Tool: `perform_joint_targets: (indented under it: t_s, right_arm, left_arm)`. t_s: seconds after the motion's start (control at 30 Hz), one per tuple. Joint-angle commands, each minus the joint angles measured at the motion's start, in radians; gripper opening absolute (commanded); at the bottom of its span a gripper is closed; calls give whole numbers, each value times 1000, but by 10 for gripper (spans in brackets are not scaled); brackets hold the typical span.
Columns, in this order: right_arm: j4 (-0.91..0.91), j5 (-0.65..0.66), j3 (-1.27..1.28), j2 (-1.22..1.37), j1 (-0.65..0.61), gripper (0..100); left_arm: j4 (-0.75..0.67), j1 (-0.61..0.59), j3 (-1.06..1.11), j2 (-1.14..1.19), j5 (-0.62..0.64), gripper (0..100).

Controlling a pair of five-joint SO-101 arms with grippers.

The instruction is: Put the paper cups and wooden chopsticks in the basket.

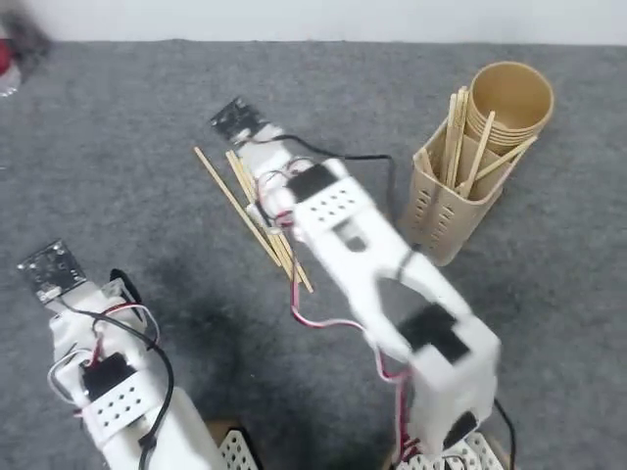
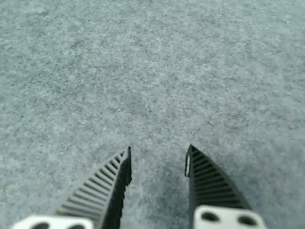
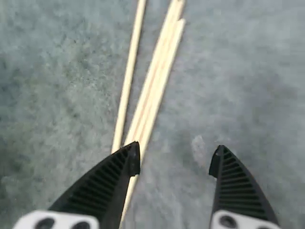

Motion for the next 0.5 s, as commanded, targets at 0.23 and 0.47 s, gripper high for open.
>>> perform_joint_targets:
  t_s: [0.23, 0.47]
  right_arm:
    - [85, 11, -405, 377, -30, 242]
    - [228, 38, -605, 530, -30, 192]
  left_arm:
    - [-28, -2, -10, -15, -2, 185]
    - [-28, 26, -8, -15, -3, 185]
